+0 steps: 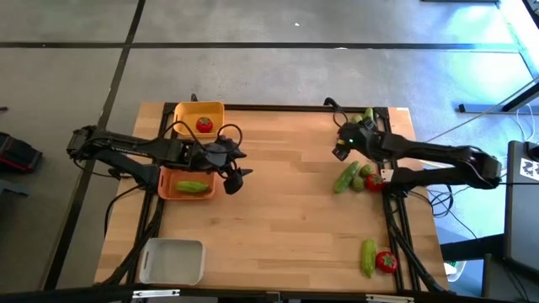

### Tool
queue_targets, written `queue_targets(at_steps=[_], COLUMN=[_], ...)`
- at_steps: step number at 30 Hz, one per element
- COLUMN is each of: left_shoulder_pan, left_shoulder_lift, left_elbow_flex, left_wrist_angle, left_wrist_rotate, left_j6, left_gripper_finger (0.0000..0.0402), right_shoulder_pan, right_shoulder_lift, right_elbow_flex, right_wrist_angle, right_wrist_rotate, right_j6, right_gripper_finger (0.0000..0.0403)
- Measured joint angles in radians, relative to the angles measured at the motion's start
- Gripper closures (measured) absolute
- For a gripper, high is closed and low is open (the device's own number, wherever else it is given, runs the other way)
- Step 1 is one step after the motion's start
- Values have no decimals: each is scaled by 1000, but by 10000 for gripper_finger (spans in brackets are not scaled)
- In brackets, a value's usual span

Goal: Sort produce into baskets
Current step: Put the tomato into the yellow bin

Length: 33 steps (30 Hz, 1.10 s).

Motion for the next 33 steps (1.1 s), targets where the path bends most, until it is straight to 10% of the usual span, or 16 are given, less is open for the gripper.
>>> queue_targets(at_steps=[33], left_shoulder_pan=[0], left_shoulder_lift=[0], left_elbow_flex=[0], left_wrist_angle=[1], left_wrist_rotate=[0], left_j6=[-10], left_gripper_finger=[125], right_shoulder_pan=[-143], right_shoulder_lift=[231], right_elbow_flex=[76], right_wrist_angle=[-104], right_wrist_rotate=[-24], right_j6=[36], right_gripper_finger=[95])
